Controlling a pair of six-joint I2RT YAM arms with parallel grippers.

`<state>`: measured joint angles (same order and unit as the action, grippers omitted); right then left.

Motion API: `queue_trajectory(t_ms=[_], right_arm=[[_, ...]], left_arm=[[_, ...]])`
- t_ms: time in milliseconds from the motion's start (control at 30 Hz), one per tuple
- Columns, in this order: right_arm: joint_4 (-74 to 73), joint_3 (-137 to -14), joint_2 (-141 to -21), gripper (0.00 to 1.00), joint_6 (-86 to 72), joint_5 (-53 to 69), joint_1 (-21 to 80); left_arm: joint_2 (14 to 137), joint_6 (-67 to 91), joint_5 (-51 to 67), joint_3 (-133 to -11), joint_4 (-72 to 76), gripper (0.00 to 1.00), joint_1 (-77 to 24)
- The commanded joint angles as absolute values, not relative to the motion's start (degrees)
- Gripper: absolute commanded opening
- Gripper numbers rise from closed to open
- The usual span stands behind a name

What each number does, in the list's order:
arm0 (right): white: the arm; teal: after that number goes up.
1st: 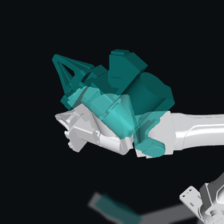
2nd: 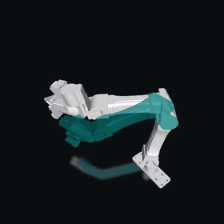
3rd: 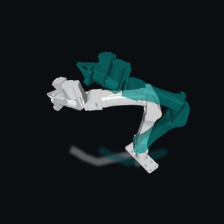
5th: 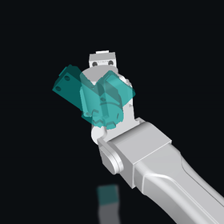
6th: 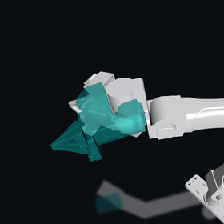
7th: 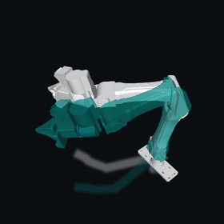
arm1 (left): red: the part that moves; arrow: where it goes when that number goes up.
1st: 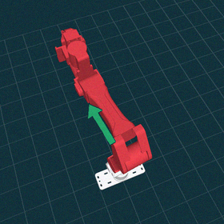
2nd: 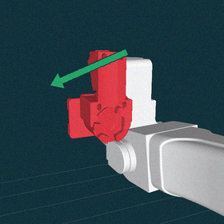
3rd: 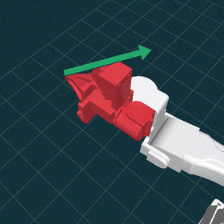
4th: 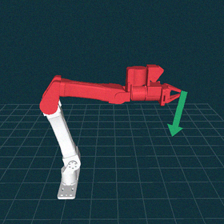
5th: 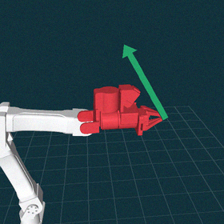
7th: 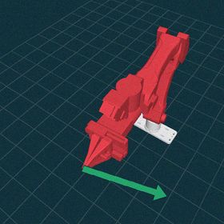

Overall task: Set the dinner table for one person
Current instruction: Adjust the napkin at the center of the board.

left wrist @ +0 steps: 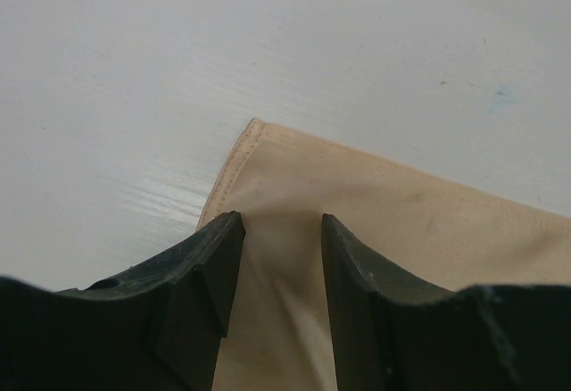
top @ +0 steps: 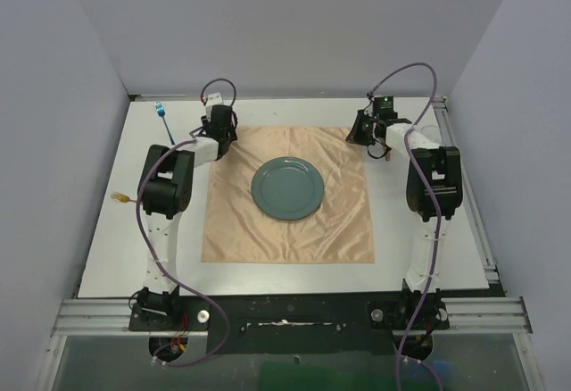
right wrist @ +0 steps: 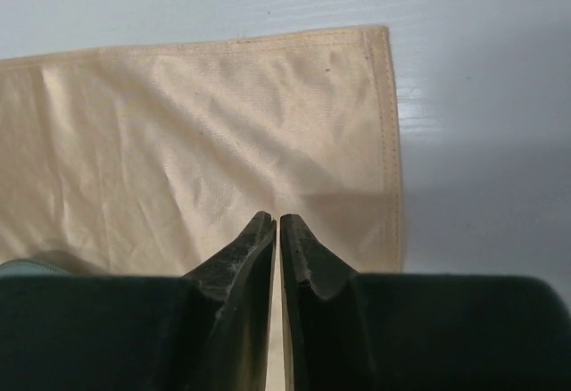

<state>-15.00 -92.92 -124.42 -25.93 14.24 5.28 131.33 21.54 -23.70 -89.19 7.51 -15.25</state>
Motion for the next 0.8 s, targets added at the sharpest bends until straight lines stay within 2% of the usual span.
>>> queue_trajectory(t_ms=[0, 233, 767], right_arm=[[-12.22, -94.44, -125.13, 0.1, -26.46, 15.41, 5.13], [-12.8, -96.13, -127.75, 0.09, -26.63, 14.88, 5.17], [-16.56, -98.44, -129.05, 0.09, -26.54, 9.11, 5.1]], left_arm=[[131.29, 24.2, -23.32, -90.72, 3.85, 0.4, -12.57], [130.67, 25.66, -21.87, -87.64, 4.68, 0.4, -11.88], [132.71, 23.12, -13.59, -90.91, 3.69, 0.39, -12.1]])
